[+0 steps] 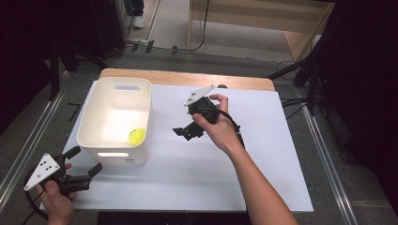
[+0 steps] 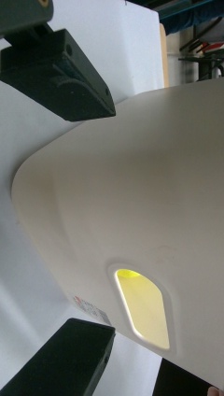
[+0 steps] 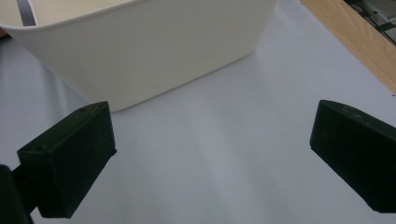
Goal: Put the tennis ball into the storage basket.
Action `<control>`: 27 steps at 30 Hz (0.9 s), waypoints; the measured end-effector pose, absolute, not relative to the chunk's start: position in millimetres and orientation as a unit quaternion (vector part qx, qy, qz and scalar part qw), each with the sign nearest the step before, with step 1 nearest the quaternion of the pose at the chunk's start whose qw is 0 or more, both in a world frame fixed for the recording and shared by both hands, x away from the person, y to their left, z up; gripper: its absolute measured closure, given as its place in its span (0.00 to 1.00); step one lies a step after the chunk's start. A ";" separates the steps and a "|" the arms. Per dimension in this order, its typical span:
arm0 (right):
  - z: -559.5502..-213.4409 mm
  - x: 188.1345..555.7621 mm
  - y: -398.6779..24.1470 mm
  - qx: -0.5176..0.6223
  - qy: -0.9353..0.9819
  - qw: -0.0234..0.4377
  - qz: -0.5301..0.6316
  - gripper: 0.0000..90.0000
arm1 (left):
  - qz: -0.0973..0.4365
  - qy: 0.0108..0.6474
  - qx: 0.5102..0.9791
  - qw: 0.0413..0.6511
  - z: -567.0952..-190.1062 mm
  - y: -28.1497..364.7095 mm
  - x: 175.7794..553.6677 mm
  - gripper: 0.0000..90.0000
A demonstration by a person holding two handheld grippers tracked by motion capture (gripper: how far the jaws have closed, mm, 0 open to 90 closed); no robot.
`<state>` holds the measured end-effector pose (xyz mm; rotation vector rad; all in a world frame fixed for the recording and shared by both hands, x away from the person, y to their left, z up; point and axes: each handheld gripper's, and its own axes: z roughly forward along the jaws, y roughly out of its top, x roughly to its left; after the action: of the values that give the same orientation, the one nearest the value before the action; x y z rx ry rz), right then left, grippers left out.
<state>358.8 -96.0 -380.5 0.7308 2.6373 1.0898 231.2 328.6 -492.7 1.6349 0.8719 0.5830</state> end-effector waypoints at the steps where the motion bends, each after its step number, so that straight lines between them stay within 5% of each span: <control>1: -381.6 358.2 -98.0 0.249 0.890 0.097 0.370 0.00 | 0.248 0.371 0.695 0.565 -492.7 328.6 231.2 0.00; 27: -405.7 338.2 -131.9 0.279 0.869 0.111 0.393 0.00 | 0.248 0.372 0.696 0.563 -492.7 328.3 230.9 0.00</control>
<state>338.2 -131.9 -405.7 0.8194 2.5527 1.1553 230.9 328.3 -492.7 1.6377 0.8748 0.5840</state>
